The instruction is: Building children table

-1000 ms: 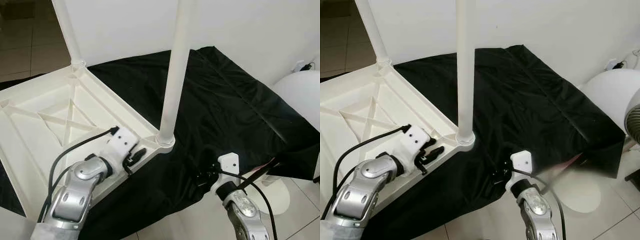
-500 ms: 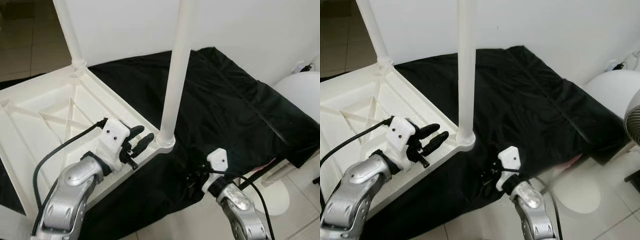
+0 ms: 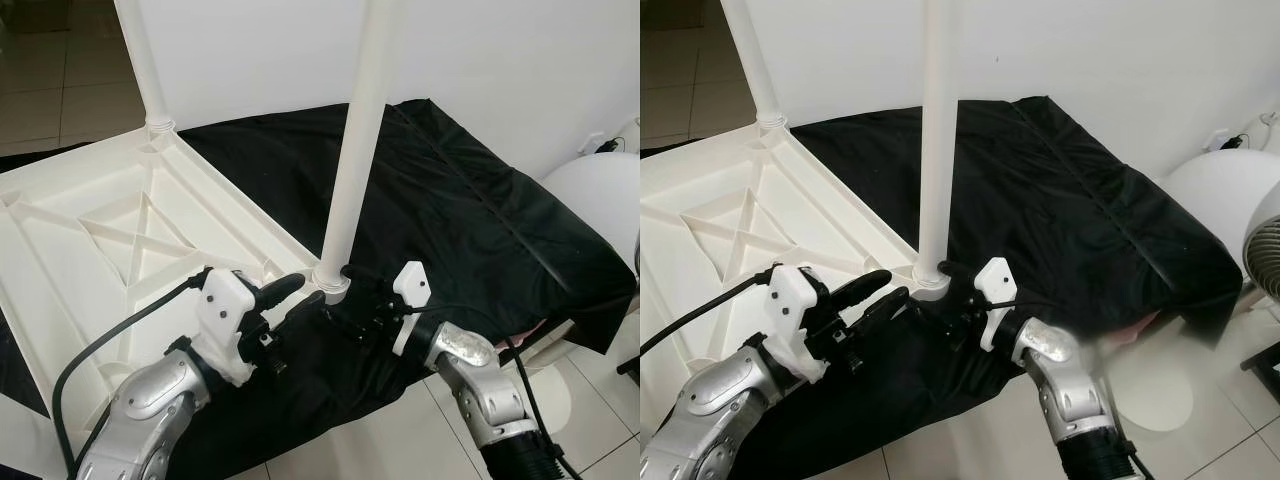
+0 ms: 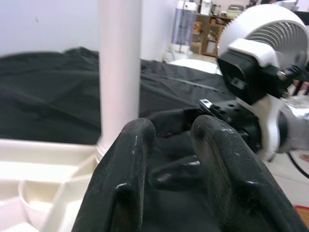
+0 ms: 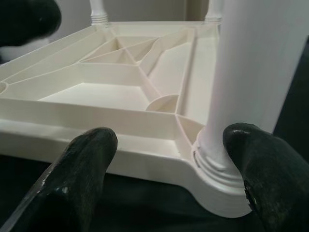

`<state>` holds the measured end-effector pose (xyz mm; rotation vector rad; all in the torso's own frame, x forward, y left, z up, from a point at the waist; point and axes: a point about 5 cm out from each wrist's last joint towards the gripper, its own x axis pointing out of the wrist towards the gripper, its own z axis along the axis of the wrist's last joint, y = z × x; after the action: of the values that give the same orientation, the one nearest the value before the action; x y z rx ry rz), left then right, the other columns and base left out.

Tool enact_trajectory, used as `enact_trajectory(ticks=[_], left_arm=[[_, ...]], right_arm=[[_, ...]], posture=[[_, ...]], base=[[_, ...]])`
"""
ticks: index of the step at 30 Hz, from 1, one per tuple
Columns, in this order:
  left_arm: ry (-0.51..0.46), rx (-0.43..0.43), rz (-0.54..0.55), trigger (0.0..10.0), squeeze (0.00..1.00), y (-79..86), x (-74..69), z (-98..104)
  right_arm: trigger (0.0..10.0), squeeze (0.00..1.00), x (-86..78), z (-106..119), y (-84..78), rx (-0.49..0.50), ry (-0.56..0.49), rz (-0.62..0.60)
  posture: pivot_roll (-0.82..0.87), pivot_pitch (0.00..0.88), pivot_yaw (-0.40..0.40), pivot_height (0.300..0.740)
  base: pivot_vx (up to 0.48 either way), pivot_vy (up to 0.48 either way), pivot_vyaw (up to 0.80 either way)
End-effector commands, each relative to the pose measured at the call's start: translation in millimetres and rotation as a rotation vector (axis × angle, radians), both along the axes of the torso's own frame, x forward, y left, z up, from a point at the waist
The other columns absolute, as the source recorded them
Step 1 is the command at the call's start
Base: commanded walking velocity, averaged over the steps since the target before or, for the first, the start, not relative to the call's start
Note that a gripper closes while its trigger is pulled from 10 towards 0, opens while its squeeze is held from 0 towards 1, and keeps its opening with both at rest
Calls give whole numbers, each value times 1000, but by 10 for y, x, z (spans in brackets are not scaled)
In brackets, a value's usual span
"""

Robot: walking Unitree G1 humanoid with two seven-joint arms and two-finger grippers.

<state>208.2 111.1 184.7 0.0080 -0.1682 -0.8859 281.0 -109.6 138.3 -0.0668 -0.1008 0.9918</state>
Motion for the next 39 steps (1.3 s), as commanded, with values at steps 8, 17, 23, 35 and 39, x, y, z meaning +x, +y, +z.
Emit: enact_trajectory(ticks=[8,17,23,35,39], left_arm=[[45,27,-194,10000,0,-51,-195,-67],[58,35,-197,10000,0,-45,-161,-105],[72,28,-214,10000,0,-58,-177,-123],[166,-65,-328,10000,0,-81,-284,-93],[188,-80,-383,10000,0,-32,-383,-61]], right_arm=[[10000,0,170,5,-8,-37,55,101],[10000,0,408,91,-59,-5,27,17],[10000,0,451,85,-137,26,40,-23],[10000,0,566,87,-491,34,4,-232],[10000,0,573,70,-510,44,3,-253]], posture=[[43,59,-69,740],[46,45,-76,740],[47,42,-79,740],[26,44,-68,740],[27,55,-68,740]], base=[[0,0,0],[0,0,0],[0,0,0],[0,0,0],[0,0,0]])
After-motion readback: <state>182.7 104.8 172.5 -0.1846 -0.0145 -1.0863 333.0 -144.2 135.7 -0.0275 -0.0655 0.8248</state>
